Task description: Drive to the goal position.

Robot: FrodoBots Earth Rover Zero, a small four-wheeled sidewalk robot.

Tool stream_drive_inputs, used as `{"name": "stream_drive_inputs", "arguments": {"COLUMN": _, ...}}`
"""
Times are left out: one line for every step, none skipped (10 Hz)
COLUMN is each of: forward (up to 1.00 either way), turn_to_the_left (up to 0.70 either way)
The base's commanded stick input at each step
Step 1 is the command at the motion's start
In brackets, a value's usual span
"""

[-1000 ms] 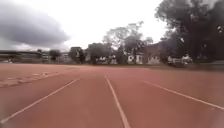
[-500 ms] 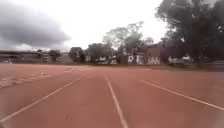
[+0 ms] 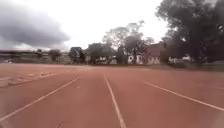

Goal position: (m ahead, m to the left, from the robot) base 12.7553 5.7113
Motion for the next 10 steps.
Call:
{"name": "stream_drive_inputs", "arguments": {"forward": 0.45, "turn_to_the_left": 0.00}}
{"name": "stream_drive_inputs", "arguments": {"forward": 0.45, "turn_to_the_left": 0.00}}
{"name": "stream_drive_inputs", "arguments": {"forward": 0.45, "turn_to_the_left": 0.00}}
{"name": "stream_drive_inputs", "arguments": {"forward": 0.45, "turn_to_the_left": 0.00}}
{"name": "stream_drive_inputs", "arguments": {"forward": 0.45, "turn_to_the_left": 0.00}}
{"name": "stream_drive_inputs", "arguments": {"forward": 0.45, "turn_to_the_left": 0.00}}
{"name": "stream_drive_inputs", "arguments": {"forward": 0.45, "turn_to_the_left": 0.00}}
{"name": "stream_drive_inputs", "arguments": {"forward": 0.45, "turn_to_the_left": 0.00}}
{"name": "stream_drive_inputs", "arguments": {"forward": 0.45, "turn_to_the_left": 0.00}}
{"name": "stream_drive_inputs", "arguments": {"forward": 0.45, "turn_to_the_left": 0.00}}
